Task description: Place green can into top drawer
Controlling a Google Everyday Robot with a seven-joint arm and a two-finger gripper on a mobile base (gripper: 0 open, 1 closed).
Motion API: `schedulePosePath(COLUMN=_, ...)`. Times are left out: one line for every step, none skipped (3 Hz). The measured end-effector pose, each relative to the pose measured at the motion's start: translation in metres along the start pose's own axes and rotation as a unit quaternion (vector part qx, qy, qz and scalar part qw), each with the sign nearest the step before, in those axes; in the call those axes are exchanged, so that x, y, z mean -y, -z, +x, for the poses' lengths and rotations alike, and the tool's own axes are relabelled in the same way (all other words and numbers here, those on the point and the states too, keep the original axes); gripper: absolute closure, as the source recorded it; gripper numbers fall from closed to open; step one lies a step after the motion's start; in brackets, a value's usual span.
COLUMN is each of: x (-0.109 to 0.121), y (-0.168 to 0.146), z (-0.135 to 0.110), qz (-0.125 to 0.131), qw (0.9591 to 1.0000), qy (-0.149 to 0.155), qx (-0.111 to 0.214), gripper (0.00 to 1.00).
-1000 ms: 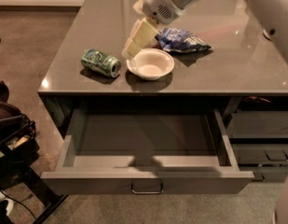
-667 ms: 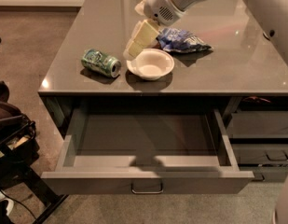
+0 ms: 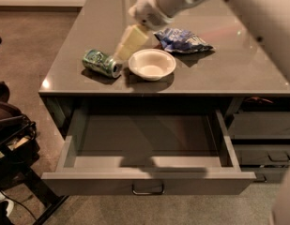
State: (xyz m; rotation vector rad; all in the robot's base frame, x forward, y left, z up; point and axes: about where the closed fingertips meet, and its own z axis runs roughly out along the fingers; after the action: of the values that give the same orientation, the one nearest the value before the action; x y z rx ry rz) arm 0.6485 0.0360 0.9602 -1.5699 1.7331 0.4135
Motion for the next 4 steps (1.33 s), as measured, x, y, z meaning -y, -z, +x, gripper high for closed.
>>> schedulePosePath(x=0.005, y=-0.029, z=-0.006, qz=-0.012, qw=0.9999, qy=-0.001, qx=-0.008, gripper=0.0)
schedulePosePath(x=0.007, y=-0.053, z=-0.01, qz=-0.041, qw=0.9991, qy=-0.004, qx=-0.011, gripper=0.0)
schedulePosePath(x=0.007, y=-0.055, z=-0.011, qz=-0.043, qw=0.999, qy=-0.003, qx=-0.011, gripper=0.0)
schedulePosePath(x=0.005, y=-0.059, z=-0.012, qz=-0.035, qw=0.9994, qy=-0.006, qx=-0.002, gripper=0.0)
